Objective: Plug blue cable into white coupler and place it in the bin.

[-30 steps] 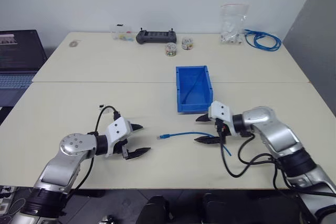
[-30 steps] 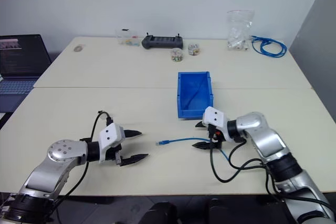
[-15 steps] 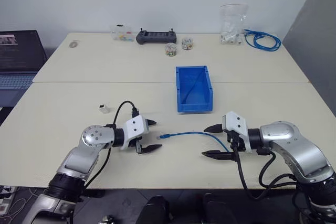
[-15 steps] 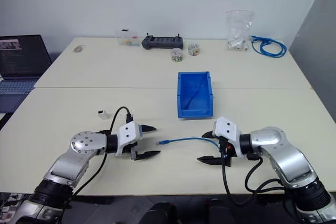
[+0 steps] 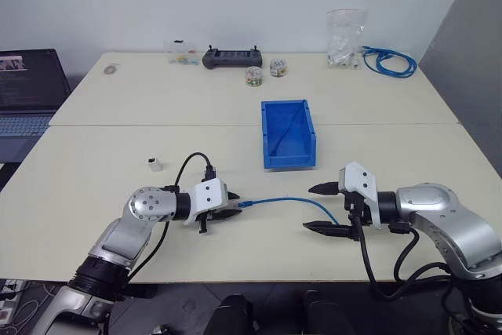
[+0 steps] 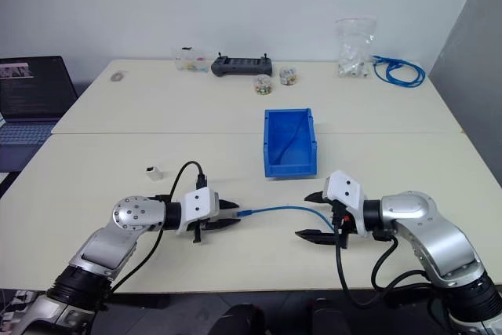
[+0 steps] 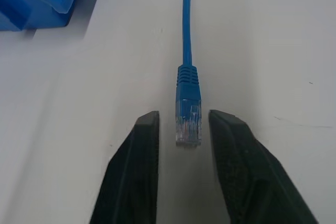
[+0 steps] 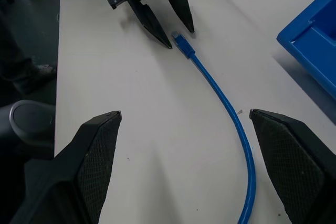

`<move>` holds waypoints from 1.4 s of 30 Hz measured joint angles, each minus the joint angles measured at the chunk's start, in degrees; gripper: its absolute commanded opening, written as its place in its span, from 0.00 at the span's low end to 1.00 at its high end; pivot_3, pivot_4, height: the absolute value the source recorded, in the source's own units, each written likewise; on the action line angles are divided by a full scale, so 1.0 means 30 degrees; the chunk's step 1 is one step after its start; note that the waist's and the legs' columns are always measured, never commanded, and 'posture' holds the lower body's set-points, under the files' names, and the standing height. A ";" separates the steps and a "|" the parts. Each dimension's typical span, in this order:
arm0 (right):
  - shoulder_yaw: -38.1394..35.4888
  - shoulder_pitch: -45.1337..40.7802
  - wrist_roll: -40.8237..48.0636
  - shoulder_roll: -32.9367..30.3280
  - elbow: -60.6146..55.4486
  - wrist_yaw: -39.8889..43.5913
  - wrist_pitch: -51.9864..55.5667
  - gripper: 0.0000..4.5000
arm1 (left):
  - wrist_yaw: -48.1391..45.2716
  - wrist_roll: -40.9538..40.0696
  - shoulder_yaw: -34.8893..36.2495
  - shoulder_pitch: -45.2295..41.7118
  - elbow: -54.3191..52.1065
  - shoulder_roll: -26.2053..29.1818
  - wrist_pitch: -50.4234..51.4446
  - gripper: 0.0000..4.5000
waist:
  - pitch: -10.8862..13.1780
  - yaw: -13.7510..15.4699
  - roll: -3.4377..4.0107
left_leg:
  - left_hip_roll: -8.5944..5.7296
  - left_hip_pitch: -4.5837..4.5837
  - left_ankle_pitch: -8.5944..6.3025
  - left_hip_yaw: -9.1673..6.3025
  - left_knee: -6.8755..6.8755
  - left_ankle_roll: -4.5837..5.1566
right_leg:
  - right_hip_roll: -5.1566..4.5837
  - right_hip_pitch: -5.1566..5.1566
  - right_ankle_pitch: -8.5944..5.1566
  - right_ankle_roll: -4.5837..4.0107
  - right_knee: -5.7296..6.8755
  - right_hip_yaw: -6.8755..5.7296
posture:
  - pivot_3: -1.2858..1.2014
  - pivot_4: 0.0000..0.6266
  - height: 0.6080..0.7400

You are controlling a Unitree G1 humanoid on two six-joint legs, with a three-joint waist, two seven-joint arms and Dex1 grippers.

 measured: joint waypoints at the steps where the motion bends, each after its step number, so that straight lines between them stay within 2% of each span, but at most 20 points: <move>1: -0.0052 0.0078 0.0097 -0.0050 -0.0178 -0.0053 0.0102 0.92 | 0.0092 0.0021 -0.0012 0.0022 -0.0028 0.0000 0.0045 0.17 | 0.0000 0.0000 0.0000 | 0.0000 0.0000 0.0000 -0.0003 0.0000 0.0000 | 0.0000 0.0003 -0.0013 0.0022 0.0000 -0.0001 | 0.52 0.24 1.00; 2: -0.0139 0.0168 0.0338 -0.0082 -0.0366 -0.0164 0.0301 0.92 | 0.0223 0.0061 -0.0034 0.0027 -0.0037 0.0000 0.0108 0.11 | -0.0001 -0.0002 -0.0001 | 0.0001 0.0001 0.0000 -0.0003 0.0000 0.0001 | 0.0000 0.0004 -0.0038 0.0065 -0.0001 0.0001 | 0.52 0.24 1.00; 4: -0.0209 0.0248 0.0585 -0.0116 -0.0540 -0.0291 0.0494 0.92 | 0.0306 0.0124 -0.0034 0.0025 -0.0044 0.0000 0.0156 0.05 | -0.0001 -0.0005 -0.0001 | 0.0001 0.0003 0.0000 -0.0002 0.0000 0.0000 | 0.0000 0.0005 -0.0039 0.0066 0.0000 0.0001 | 0.52 0.24 1.00; 9: -0.0631 0.0581 0.1059 -0.0347 -0.1128 -0.0704 0.0951 0.92 | 0.0294 0.0129 -0.0033 -0.0003 -0.0318 0.0039 0.0730 0.05 | -0.0003 -0.0009 0.0000 | 0.0003 0.0001 -0.0001 -0.0004 0.0000 0.0001 | 0.0000 0.0006 -0.0040 0.0067 -0.0002 0.0001 | 0.52 0.24 1.00; 13: -0.0916 0.0918 0.1543 -0.0426 -0.1485 -0.0930 0.1050 0.92 | -0.0166 -0.0506 0.0118 0.0001 -0.1328 0.0248 0.2970 0.05 | -0.0001 -0.0110 -0.0001 | 0.0013 -0.0001 -0.0001 -0.0003 -0.0007 0.0002 | 0.0008 0.0000 -0.0044 0.0072 0.0001 0.0000 | 0.52 0.24 1.00; 19: -0.2530 0.1202 0.3279 0.0249 -0.2280 -0.1814 0.1333 0.92 | -0.1758 -0.2822 0.0396 -0.0119 -0.3417 0.0644 0.7917 0.05 | 0.0028 -0.0256 -0.0035 | 0.0008 -0.0054 -0.0002 -0.0021 -0.0002 0.0002 | 0.0011 -0.0030 -0.0044 0.0072 -0.0001 -0.0007 | 0.52 0.24 1.00; 23: -0.3265 0.1923 0.4546 0.0707 -0.3221 -0.2617 0.1627 0.92 | -0.2346 -0.5085 0.0674 -0.1199 -0.5193 0.0454 1.0689 0.05 | 0.0055 -0.0177 -0.0083 | 0.0001 -0.0073 -0.0002 -0.0036 0.0007 0.0002 | 0.0009 -0.0031 -0.0045 0.0074 -0.0012 -0.0011 | 0.52 0.24 1.00; 31: -0.4370 0.4408 0.6330 0.0671 -0.3748 -0.3232 0.2024 0.92 | -0.2134 -0.8457 0.2219 -0.2420 -0.6257 -0.0279 1.3357 0.05 | 0.0057 -0.0117 -0.0084 | 0.0005 -0.0059 -0.0002 -0.0015 0.0001 0.0001 | 0.0011 -0.0030 -0.0047 0.0076 -0.0014 0.0001 | 0.52 0.24 1.00; 35: -0.4867 0.4107 0.8571 0.2529 -0.2967 -0.4953 0.3208 0.92 | -0.1334 -1.0523 0.3520 -0.3465 -0.5798 -0.1996 1.4685 0.05 | 0.0068 -0.0049 -0.0107 | 0.0003 -0.0064 -0.0001 -0.0019 0.0010 0.0001 | 0.0011 -0.0031 -0.0047 0.0076 -0.0014 0.0003 | 0.52 0.24 1.00; 42: -0.4920 0.2165 1.0677 0.4312 -0.2167 -0.7424 0.4018 0.92 | -0.0816 -1.2605 0.4219 -0.3658 -0.5299 -0.2599 1.6350 0.05 | 0.0069 -0.0109 -0.0104 | -0.0001 -0.0064 0.0001 -0.0018 0.0003 -0.0003 | 0.0011 -0.0041 -0.0029 0.0046 -0.0010 0.0007 | 0.52 0.24 1.00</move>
